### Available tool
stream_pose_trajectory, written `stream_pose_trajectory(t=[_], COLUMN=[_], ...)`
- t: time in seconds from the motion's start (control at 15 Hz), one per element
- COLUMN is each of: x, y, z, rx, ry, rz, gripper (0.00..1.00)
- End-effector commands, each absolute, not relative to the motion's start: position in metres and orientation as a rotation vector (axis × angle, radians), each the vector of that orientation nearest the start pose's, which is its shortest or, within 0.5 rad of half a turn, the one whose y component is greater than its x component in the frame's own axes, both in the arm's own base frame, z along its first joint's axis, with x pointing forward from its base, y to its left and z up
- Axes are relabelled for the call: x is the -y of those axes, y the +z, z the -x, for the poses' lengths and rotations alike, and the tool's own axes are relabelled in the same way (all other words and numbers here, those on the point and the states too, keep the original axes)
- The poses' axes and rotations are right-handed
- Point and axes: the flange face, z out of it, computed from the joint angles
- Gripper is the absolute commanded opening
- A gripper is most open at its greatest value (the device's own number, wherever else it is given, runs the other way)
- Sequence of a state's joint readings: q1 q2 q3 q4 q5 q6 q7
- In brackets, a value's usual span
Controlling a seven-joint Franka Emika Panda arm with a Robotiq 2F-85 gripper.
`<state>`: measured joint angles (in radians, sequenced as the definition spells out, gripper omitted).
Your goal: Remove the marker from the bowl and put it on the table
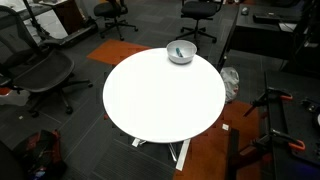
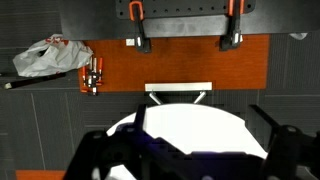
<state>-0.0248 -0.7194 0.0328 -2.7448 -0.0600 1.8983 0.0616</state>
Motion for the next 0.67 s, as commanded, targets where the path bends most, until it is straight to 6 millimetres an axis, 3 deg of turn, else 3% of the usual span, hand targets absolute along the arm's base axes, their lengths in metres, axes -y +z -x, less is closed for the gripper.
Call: stream_pose_trajectory(t=[0.0,0.6], x=[0.010,0.064], y=[0.416,0.416], z=[-0.320,-0.364], rx=[-0.087,-0.398], ry=[0.197,0.038], rz=[3.234,3.176], gripper=[1.00,1.00])
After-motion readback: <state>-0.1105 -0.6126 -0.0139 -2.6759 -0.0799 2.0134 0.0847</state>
